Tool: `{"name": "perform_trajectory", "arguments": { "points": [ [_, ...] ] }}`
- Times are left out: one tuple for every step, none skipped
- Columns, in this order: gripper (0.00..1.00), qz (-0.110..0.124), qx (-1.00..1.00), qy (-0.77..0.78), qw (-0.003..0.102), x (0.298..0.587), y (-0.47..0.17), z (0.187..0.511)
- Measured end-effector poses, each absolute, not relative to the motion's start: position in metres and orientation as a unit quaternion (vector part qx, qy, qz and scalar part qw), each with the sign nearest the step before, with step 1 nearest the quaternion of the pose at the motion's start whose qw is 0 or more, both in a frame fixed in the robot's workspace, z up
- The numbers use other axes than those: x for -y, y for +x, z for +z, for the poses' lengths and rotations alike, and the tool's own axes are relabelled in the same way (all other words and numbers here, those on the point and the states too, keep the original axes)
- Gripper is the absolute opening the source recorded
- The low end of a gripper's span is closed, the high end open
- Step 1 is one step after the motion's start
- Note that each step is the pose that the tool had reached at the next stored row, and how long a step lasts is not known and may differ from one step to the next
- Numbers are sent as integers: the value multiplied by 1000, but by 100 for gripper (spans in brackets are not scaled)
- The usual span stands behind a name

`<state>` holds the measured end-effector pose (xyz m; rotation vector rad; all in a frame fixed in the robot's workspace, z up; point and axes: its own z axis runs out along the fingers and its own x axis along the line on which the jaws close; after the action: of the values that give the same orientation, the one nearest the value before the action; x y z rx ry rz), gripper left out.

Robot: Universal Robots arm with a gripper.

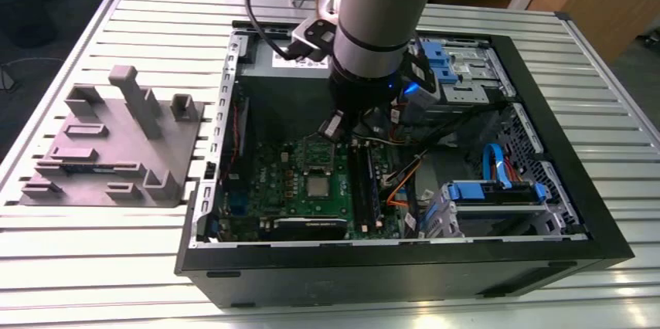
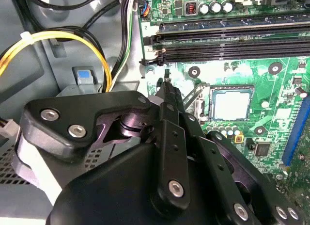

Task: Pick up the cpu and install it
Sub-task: 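Close the cpu cover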

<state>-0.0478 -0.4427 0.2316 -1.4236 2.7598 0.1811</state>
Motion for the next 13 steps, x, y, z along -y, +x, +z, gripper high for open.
{"name": "perform_trajectory", "arguments": {
  "points": [
    [10, 58, -887, -458, 15, 443, -48, 232],
    [10, 58, -887, -458, 15, 443, -49, 233],
    [10, 58, -887, -459, 15, 443, -49, 234],
    [10, 57, -886, -459, 15, 443, -49, 234],
    [10, 57, -886, -459, 15, 443, -50, 235],
    [10, 57, -886, -460, 15, 443, -50, 236],
    [10, 57, -886, -460, 15, 443, -50, 237],
    [10, 57, -886, -461, 14, 443, -51, 237],
    [10, 57, -885, -461, 14, 443, -51, 238],
    [10, 57, -885, -462, 14, 443, -51, 238],
    [10, 57, -885, -462, 14, 443, -51, 239],
    [10, 57, -885, -462, 14, 443, -51, 239],
    [10, 57, -885, -462, 14, 443, -51, 240]
  ]
}}
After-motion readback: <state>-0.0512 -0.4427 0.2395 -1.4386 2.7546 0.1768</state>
